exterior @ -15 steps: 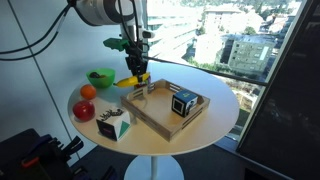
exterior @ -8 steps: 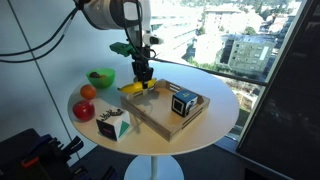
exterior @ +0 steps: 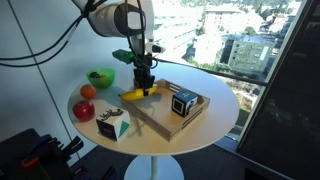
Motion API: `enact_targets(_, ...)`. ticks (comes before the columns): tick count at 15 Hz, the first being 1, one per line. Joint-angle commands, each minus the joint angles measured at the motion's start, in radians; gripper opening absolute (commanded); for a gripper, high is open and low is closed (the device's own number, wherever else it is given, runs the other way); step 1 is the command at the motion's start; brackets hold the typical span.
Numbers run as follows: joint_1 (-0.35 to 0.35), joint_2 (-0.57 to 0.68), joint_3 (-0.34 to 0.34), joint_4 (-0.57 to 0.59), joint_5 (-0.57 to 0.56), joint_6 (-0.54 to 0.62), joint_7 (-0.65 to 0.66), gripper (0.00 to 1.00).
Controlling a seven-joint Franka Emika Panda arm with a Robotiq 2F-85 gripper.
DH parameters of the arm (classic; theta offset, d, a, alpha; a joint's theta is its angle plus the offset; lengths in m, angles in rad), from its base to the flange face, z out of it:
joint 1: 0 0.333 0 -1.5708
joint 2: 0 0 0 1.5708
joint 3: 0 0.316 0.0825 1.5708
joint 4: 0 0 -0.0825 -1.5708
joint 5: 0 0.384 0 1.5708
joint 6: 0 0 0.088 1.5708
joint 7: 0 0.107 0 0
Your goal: Pick up the yellow banana toy and put it in the tray
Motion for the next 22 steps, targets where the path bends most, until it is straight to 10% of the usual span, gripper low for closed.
enact_targets(1, 0.002, 0.007, -0.002, 0.012, 0.012, -0.004, 0.008, 0.65)
enact_targets(7, 0.007, -0.009, 0.004, 0.006, 0.016, -0.014, 0.0, 0.99)
enact_targets(22, 0.037, -0.103, 0.066, 0.02, 0.056, -0.266, -0.101, 1.0)
